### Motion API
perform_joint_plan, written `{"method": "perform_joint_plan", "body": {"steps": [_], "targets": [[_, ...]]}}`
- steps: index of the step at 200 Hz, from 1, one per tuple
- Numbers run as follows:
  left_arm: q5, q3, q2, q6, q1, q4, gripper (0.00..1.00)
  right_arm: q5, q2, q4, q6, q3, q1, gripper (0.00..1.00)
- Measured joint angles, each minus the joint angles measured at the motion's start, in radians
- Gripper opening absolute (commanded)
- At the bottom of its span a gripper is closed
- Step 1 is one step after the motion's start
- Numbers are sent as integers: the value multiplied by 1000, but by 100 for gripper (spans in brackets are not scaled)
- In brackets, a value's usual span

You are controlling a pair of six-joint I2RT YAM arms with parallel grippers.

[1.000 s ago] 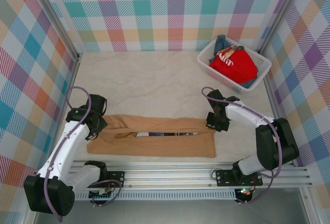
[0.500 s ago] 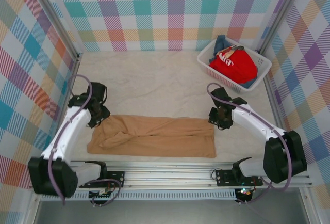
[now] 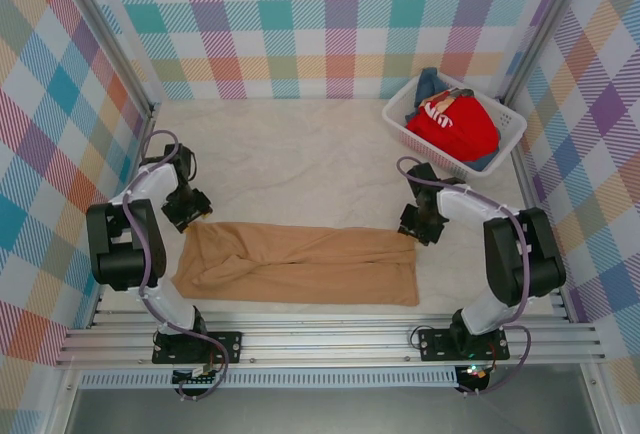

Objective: Fold and stack the t-shirts

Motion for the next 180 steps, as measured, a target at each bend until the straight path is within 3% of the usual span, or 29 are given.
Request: {"method": "perform_joint_plan", "body": {"steps": [39, 54, 72, 77, 146, 180], "targets": [[24, 0, 37, 30, 9, 31, 32, -6, 51, 5, -2, 24, 0, 24], [33, 0, 49, 35, 9, 34, 21, -5, 53, 5, 2, 25, -1, 16], [36, -2, 50, 37, 10, 35, 4, -3, 58, 0, 4, 31, -1, 0], [36, -2, 50, 32, 10, 40, 0, 1, 58, -5, -1, 36, -1, 0], [95, 84, 75, 35, 123, 22, 0, 61, 66, -25, -19, 64, -12, 0], [153, 146, 124, 43, 134, 9, 0, 68, 66, -24, -33, 97, -12, 0]]}}
